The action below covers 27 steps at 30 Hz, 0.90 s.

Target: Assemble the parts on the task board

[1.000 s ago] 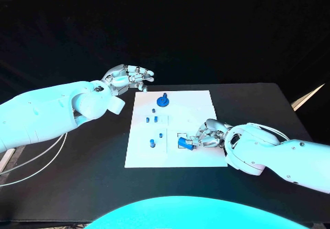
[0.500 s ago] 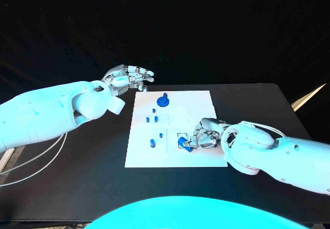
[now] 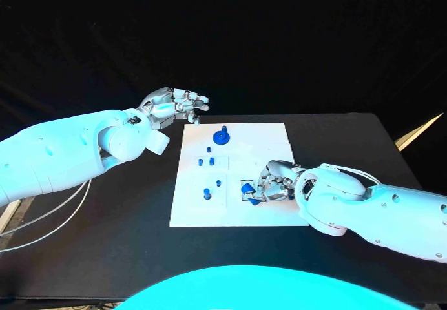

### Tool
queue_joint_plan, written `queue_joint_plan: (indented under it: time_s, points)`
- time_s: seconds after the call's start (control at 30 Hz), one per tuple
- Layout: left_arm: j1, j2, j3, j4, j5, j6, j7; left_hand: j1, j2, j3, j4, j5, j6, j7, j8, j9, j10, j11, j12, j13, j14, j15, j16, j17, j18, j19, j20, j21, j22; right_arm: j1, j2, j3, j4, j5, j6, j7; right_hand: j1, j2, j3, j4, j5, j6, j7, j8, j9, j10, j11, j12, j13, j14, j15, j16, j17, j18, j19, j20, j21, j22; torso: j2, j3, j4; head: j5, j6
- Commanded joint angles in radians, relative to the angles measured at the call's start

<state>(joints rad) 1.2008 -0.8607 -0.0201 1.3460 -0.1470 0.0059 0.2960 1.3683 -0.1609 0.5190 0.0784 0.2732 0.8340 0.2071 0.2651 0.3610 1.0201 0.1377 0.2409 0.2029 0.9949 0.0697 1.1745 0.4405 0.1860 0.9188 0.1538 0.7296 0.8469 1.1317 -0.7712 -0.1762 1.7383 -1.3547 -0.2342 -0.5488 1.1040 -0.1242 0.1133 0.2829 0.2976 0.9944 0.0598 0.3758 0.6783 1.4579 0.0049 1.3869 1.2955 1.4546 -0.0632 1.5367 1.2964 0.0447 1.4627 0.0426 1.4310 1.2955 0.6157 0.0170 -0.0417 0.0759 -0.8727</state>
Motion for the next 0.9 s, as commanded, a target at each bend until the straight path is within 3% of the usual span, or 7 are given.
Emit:
queue_joint_plan:
  time_s: [0.03,0.23,0.4,0.5,0.9]
  points:
    - [0.001,0.0,0.001,0.002,0.0,0.0,0.001,-0.001,-0.002,0.013,-0.004,0.005,-0.011,0.004,0.019,0.015,-0.014,0.004,0.015,0.014,-0.004,-0.002,-0.013,0.0,-0.002,0.016,0.005,-0.018,-0.012,-0.002,0.002,-0.002,-0.003,0.019,0.001,0.005,0.057,0.012,0.021,0.003,0.024,0.024,-0.003,0.028,0.015,0.031,-0.019,0.02,0.171,0.107,-0.014,0.015,0.23,-0.023,0.079,-0.009,0.023,0.246,0.0,0.0008,-0.0008,0.001,0.0]
    - [0.001,0.001,0.001,0.001,0.0,0.0,0.0,-0.001,-0.001,0.013,-0.003,0.005,-0.011,0.004,0.019,0.015,-0.014,0.004,0.015,0.014,-0.004,-0.002,-0.013,0.0,-0.003,0.016,0.005,-0.019,-0.013,-0.003,0.007,-0.002,-0.004,0.05,-0.038,0.013,0.029,0.013,0.072,0.007,0.082,0.042,-0.013,0.041,0.014,0.042,-0.029,0.031,0.179,0.109,-0.022,0.019,0.241,-0.027,0.085,-0.018,0.044,0.251,0.001,0.0015,-0.0001,-0.002,0.0]
    - [0.001,0.002,0.001,0.0,0.0,0.001,-0.001,-0.002,0.002,0.015,-0.001,0.006,-0.011,0.004,0.02,0.015,-0.014,0.005,0.015,0.014,-0.005,-0.002,-0.013,0.001,-0.003,0.016,0.005,-0.019,-0.013,-0.003,0.013,-0.002,-0.008,0.074,-0.059,0.016,0.002,0.019,0.095,0.008,0.091,0.05,-0.017,0.048,0.015,0.047,-0.032,0.037,0.183,0.11,-0.025,0.021,0.243,-0.028,0.087,-0.021,0.05,0.253,0.0,0.0013,-0.0003,-0.003,0.0]
    - [0.001,0.003,0.001,-0.001,0.0,0.001,-0.001,-0.002,0.002,0.015,-0.001,0.006,-0.011,0.004,0.02,0.015,-0.014,0.005,0.015,0.014,-0.005,-0.002,-0.013,0.001,-0.003,0.016,0.005,-0.019,-0.013,-0.003,0.018,-0.002,-0.012,0.082,-0.071,0.017,-0.033,0.037,0.137,0.006,0.107,0.056,-0.021,0.057,0.017,0.054,-0.036,0.048,0.19,0.111,-0.028,0.023,0.248,-0.029,0.089,-0.024,0.058,0.255,0.0,0.0013,-0.0003,-0.004,0.0]
    - [0.001,0.004,0.001,-0.002,0.0,0.003,-0.003,-0.003,0.004,0.015,0.0,0.006,-0.011,0.005,0.02,0.015,-0.014,0.005,0.016,0.014,-0.005,-0.002,-0.013,0.001,-0.003,0.016,0.005,-0.019,-0.013,-0.003,0.03,-0.002,-0.025,0.092,-0.085,-0.009,-0.075,0.036,0.277,0.001,0.078,0.064,-0.028,0.078,0.022,0.066,-0.043,0.064,0.203,0.112,-0.035,0.025,0.254,-0.032,0.092,-0.03,0.072,0.258,0.0,0.0004,0.0009,-0.007,0.0]
